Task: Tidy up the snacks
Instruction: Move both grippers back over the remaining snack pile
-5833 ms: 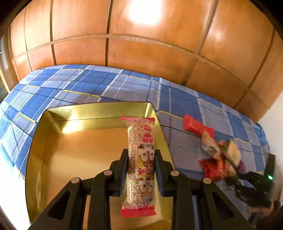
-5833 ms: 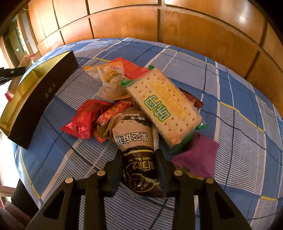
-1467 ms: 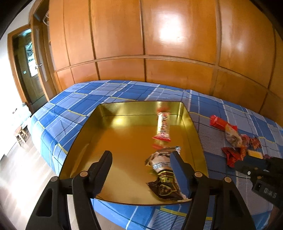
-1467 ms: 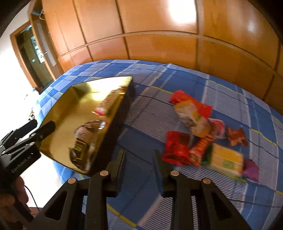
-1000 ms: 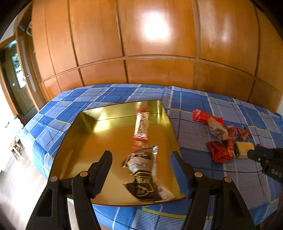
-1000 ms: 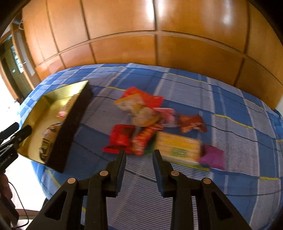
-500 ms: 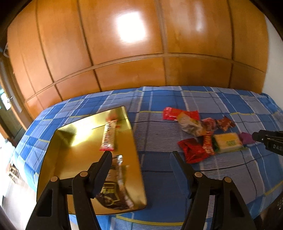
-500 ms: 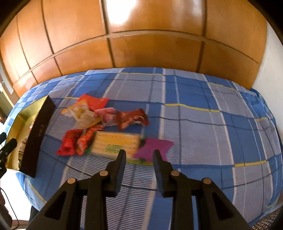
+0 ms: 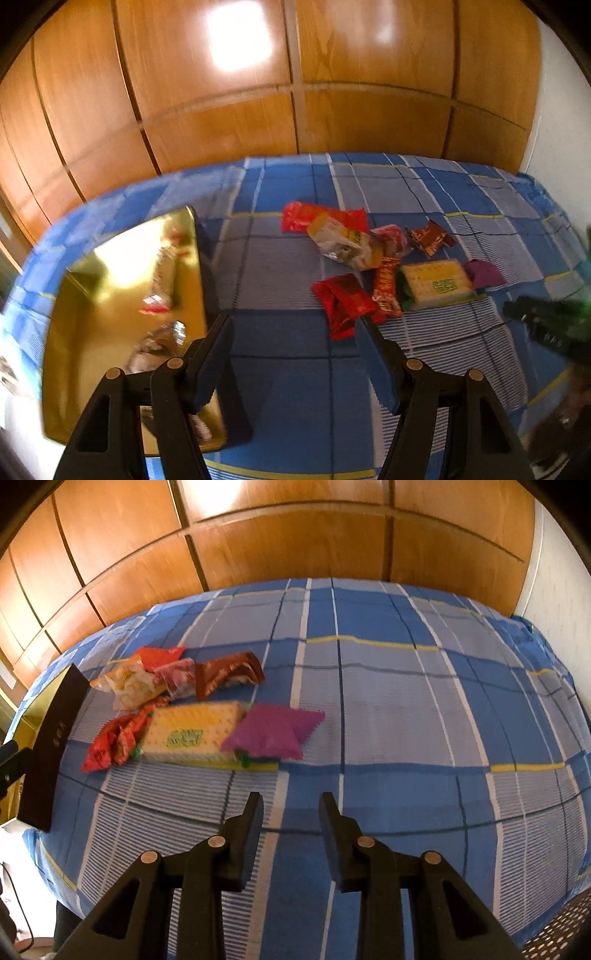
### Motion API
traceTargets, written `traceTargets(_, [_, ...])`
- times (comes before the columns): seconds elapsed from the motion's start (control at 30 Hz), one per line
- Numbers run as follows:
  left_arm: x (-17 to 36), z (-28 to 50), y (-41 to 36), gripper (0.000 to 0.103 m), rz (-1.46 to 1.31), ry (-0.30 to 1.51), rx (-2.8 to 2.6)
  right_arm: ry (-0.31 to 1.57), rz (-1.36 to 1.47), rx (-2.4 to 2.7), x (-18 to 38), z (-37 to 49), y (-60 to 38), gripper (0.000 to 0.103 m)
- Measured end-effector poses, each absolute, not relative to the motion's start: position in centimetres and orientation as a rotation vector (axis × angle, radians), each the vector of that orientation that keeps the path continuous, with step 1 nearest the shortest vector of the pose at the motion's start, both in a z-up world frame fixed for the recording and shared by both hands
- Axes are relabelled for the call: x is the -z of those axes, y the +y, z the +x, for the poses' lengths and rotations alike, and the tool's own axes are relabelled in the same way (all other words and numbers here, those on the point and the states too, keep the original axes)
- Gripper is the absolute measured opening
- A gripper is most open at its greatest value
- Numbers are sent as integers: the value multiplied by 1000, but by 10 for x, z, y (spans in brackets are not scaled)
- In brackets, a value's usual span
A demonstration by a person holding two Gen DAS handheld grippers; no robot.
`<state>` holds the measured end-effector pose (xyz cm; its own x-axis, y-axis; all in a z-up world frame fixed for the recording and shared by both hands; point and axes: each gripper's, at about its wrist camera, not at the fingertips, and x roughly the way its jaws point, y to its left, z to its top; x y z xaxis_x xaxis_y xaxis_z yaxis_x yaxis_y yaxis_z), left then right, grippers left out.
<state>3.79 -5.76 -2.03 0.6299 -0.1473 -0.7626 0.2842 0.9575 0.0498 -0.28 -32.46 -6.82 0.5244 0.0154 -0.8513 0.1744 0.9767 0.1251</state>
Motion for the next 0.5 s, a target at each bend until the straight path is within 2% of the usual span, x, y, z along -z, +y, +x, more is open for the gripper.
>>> traceTargets(0.2, [29, 57, -59, 62, 130, 918, 256, 1027, 231, 87, 77, -4, -326, 31])
traceTargets(0.5, [33, 89, -68, 62, 39, 1002, 298, 1024, 245, 84, 82, -3, -328, 32])
